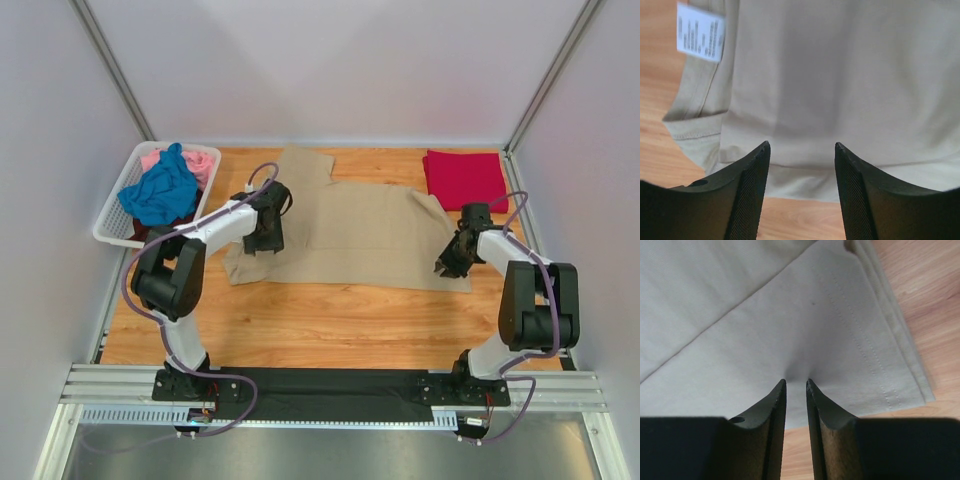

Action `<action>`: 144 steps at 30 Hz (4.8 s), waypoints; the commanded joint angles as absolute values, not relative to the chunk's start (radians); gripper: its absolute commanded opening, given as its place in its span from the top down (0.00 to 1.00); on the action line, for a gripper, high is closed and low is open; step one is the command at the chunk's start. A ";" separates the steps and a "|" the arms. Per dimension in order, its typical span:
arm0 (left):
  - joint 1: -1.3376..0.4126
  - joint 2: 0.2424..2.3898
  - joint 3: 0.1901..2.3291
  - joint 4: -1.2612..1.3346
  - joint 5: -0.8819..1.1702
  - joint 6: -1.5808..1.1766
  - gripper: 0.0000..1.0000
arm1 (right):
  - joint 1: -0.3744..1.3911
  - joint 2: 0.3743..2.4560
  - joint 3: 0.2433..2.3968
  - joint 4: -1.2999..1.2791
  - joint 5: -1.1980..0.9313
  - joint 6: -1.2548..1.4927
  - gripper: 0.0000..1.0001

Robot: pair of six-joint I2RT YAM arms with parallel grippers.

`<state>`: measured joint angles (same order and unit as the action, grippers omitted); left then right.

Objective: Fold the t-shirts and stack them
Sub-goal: Flatten the tshirt out

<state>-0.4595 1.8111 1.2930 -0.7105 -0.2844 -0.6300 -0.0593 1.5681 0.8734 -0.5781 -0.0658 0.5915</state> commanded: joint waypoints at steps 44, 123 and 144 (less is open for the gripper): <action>-0.357 1.425 1.365 -0.838 -0.106 -0.474 0.38 | -0.140 1.600 1.202 -0.444 -0.267 0.322 0.66; -0.104 2.485 2.315 -0.715 0.127 -0.187 0.38 | -0.153 1.939 1.353 -0.354 -0.460 0.270 0.89; -0.107 2.335 2.172 -0.700 0.275 -0.193 0.37 | -0.173 2.255 1.823 -0.601 -0.066 0.399 0.77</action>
<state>-0.1043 2.4134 2.1696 -0.7136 0.2474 -0.1955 -0.1623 2.1593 1.7332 -0.5262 -0.1883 0.3904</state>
